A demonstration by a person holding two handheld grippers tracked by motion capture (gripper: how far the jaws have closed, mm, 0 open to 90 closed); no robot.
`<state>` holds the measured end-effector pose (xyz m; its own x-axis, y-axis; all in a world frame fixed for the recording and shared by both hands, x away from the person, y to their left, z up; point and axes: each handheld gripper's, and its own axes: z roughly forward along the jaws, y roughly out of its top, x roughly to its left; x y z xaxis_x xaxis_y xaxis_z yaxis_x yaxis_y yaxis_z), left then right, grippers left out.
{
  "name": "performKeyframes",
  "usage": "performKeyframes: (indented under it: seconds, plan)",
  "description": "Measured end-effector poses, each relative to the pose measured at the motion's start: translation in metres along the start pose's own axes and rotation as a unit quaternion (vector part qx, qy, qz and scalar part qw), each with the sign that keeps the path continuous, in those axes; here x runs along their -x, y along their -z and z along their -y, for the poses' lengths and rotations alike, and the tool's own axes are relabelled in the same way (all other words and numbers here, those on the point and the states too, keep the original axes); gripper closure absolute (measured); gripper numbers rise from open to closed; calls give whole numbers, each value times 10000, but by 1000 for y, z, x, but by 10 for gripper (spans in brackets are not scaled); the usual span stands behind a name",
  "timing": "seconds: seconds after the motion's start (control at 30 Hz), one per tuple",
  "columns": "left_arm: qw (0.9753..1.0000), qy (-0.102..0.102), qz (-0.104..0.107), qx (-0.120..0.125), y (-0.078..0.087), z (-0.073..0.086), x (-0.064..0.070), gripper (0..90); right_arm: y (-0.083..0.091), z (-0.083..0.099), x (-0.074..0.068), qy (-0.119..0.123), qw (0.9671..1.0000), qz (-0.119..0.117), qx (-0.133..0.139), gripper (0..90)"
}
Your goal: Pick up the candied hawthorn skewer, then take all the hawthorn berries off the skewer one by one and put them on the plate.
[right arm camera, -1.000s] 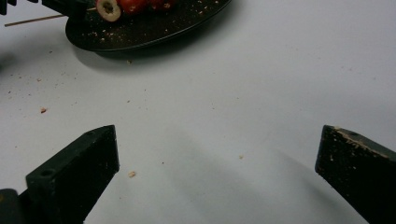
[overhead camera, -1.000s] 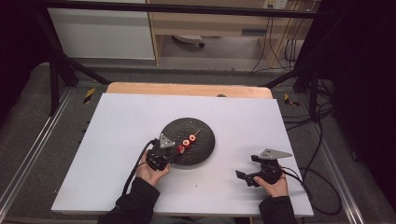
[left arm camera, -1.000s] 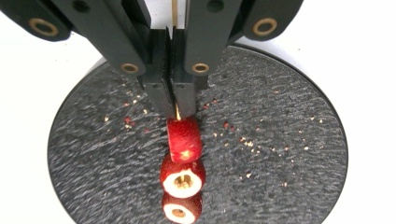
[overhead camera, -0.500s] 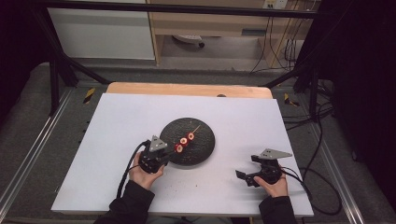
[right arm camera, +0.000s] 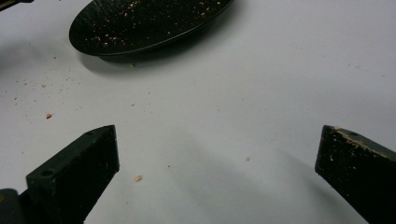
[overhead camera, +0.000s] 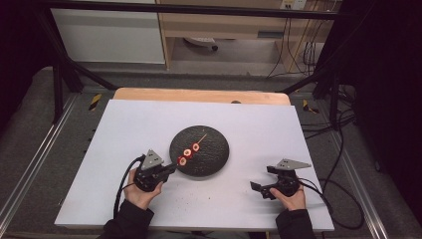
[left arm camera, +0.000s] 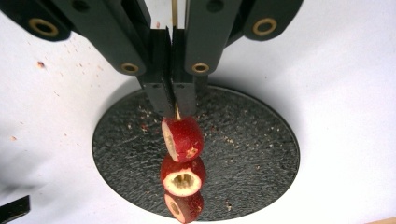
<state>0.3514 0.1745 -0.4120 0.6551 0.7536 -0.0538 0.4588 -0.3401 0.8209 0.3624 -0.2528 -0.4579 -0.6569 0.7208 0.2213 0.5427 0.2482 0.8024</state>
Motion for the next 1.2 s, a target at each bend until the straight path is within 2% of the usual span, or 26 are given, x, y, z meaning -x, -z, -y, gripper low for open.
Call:
performKeyframes:
  seconds: [0.23,0.4,0.5,0.67,1.03,1.2]
  plan:
    - [9999,-35,50,94,11,14,-3,884,-2,-2,-3,32,10000,-14,3,5]
    - [9997,70,129,193,18,20,-7,884,-5,-4,-8,-3,10000,-68,8,4]
    - [9997,94,90,218,21,24,-9,884,-7,-6,-12,-15,10000,-85,16,4]
    - [9996,130,129,228,23,29,-11,884,-10,-9,-18,-35,9999,-133,34,4]
    - [9994,35,189,271,21,32,-6,884,-21,-19,-34,-26,10000,-61,36,4]
    - [9994,8,213,284,21,32,-3,884,-27,-27,-46,-15,9999,-132,86,4]
